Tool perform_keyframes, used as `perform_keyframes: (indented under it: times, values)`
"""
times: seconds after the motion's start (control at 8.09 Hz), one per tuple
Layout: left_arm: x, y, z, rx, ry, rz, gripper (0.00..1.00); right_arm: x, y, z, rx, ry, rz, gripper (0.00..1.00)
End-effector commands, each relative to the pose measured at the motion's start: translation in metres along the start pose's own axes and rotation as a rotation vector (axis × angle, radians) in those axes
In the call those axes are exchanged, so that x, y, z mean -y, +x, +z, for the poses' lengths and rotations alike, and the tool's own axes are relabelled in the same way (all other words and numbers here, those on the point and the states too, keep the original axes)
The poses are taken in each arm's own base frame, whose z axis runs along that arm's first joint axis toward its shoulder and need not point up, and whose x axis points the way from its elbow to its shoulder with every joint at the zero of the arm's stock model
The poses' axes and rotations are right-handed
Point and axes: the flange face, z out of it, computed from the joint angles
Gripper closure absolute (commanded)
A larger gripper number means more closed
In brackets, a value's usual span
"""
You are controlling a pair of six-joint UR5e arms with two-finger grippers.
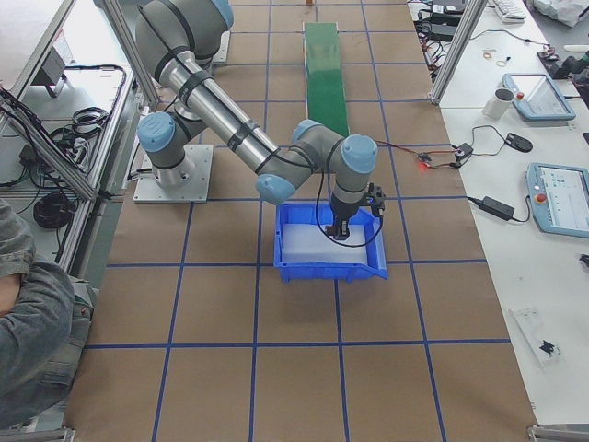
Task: Move capacitor from left to right
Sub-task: 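Carry the capacitor with the right gripper over the blue bin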
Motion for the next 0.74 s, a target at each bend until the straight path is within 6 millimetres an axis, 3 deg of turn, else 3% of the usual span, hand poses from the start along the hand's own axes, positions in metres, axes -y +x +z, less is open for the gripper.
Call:
perform_keyframes:
  times: [0.0,0.25,0.37,0.49,0.62]
  values:
    - [0.001,0.000,0.001,0.000,-0.001,0.001,0.00,-0.022,0.013,0.062,0.097,0.028,0.057,1.00]
    - [0.001,-0.001,0.001,0.000,-0.001,-0.001,0.00,-0.020,0.013,0.074,0.112,0.020,0.037,1.00]
    - [0.002,-0.001,0.002,0.000,-0.002,-0.001,0.00,-0.018,0.014,0.071,0.111,0.042,0.039,0.86]
    - [0.002,-0.001,0.002,-0.002,-0.002,-0.001,0.00,-0.011,0.013,0.056,0.141,0.117,0.041,0.44]
    - [0.002,-0.001,0.002,0.000,-0.002,-0.001,0.00,-0.010,0.013,0.036,0.141,0.155,0.049,0.19]
